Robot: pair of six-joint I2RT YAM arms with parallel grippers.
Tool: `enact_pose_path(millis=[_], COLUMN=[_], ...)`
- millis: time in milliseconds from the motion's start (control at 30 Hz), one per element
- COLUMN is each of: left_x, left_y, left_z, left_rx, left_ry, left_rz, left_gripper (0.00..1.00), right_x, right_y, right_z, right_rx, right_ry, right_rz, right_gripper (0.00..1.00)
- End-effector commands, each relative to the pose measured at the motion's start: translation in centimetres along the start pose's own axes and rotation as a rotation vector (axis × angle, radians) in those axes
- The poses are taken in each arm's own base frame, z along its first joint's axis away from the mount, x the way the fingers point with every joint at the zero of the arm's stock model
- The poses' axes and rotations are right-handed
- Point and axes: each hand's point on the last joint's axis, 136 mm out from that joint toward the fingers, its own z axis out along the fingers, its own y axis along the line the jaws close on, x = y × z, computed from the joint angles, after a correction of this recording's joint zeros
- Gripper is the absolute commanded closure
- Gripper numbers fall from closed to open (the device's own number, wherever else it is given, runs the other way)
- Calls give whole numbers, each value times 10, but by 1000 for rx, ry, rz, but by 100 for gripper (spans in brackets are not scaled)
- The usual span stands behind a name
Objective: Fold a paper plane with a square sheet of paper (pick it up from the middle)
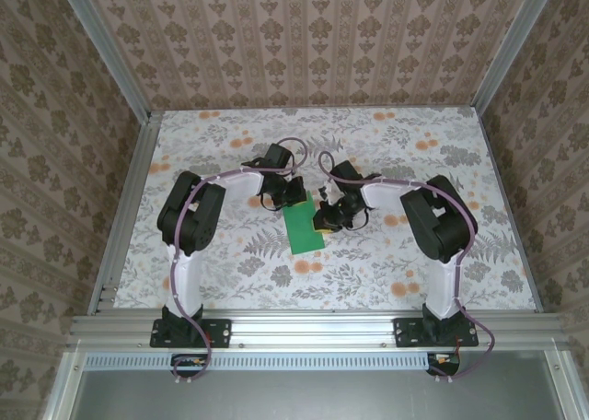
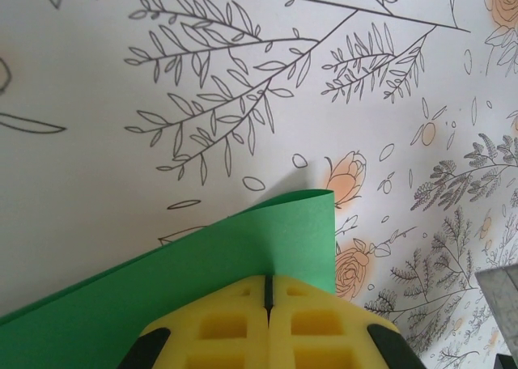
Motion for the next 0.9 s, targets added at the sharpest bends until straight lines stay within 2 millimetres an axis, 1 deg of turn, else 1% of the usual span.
enact_pose_path(millis=[0, 267, 333, 367, 433, 567, 633, 733, 800, 867], left_x=[25, 25, 25, 25, 24, 23, 22, 21, 18, 14], left_y=[54, 56, 55, 55, 53, 48, 45, 41, 35, 28], left_z=[16, 17, 17, 17, 17, 16, 16, 16, 15, 12], left_rx=[-182, -186, -184, -183, -176, -155, -146, -128, -110, -93], left_ry=[52, 51, 51, 52, 52, 53, 51, 53, 52, 46], left_rz=[-80, -83, -81, -79, -75, -67, -61, -50, -38, -25], left_gripper=[100, 100, 100, 100, 100, 100, 100, 100, 100, 100], right_x=[36, 72, 77, 76, 69, 45, 33, 17, 7, 2], right_y=[-15, -26, -27, -25, -17, 13, 23, 26, 23, 18], right_z=[-4, -5, -6, -8, -14, -31, -35, -31, -25, -19], right_rx=[55, 82, 91, 89, 76, 8, -12, -7, 15, 27], right_ry=[81, 140, 147, 141, 110, 17, -21, -42, -49, -49], right_rz=[43, 55, 57, 53, 37, -18, -38, -43, -32, -15], right_gripper=[86, 86, 86, 86, 86, 86, 86, 86, 86, 86])
